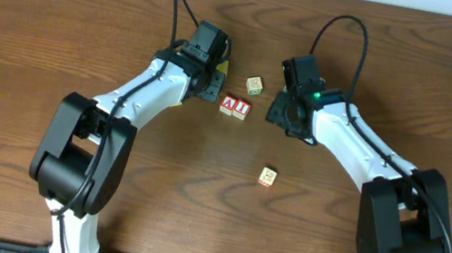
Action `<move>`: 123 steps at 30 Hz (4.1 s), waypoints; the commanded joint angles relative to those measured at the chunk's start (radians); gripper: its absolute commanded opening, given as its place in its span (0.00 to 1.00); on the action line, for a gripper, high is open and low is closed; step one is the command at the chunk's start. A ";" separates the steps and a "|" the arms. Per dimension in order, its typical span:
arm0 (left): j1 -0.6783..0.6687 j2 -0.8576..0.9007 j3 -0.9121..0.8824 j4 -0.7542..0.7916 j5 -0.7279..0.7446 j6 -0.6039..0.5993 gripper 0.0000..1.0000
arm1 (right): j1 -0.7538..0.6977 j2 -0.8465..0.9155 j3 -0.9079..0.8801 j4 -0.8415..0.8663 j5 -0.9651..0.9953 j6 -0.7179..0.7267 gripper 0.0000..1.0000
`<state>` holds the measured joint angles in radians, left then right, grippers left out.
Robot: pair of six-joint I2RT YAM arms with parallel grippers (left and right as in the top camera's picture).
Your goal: Spell out Ai2
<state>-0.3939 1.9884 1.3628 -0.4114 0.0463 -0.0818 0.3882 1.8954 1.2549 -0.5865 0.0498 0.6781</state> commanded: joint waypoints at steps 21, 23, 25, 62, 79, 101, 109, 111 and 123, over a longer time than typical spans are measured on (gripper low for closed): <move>-0.041 0.016 -0.004 -0.034 0.032 -0.039 0.23 | 0.000 0.174 0.057 0.017 -0.164 0.063 0.54; -0.041 0.016 -0.004 -0.038 0.025 -0.046 0.24 | 0.006 0.174 0.057 0.014 -0.179 0.074 0.54; -0.041 0.016 -0.004 -0.042 0.024 -0.046 0.23 | 0.013 0.174 0.057 0.015 -0.186 0.084 0.53; -0.042 0.056 -0.005 -0.032 0.000 -0.054 0.23 | 0.055 0.177 0.057 0.045 -0.128 0.091 0.54; -0.049 0.056 -0.005 -0.033 0.053 -0.083 0.24 | 0.055 0.177 0.057 0.045 -0.113 0.084 0.56; -0.065 0.056 -0.005 -0.065 0.055 -0.083 0.29 | 0.055 0.177 0.057 0.046 -0.102 0.083 0.58; -0.065 0.056 -0.005 -0.085 0.056 -0.084 0.29 | 0.055 0.177 0.057 0.055 -0.075 0.064 0.58; -0.065 0.056 -0.005 -0.088 0.056 -0.084 0.28 | 0.055 0.177 0.057 0.056 -0.072 0.053 0.58; -0.065 0.056 -0.005 -0.085 0.056 -0.084 0.28 | 0.055 0.177 0.057 0.069 -0.069 0.047 0.60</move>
<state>-0.4545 2.0331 1.3628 -0.4934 0.0986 -0.1604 0.4404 2.0285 1.3174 -0.5198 -0.0490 0.7383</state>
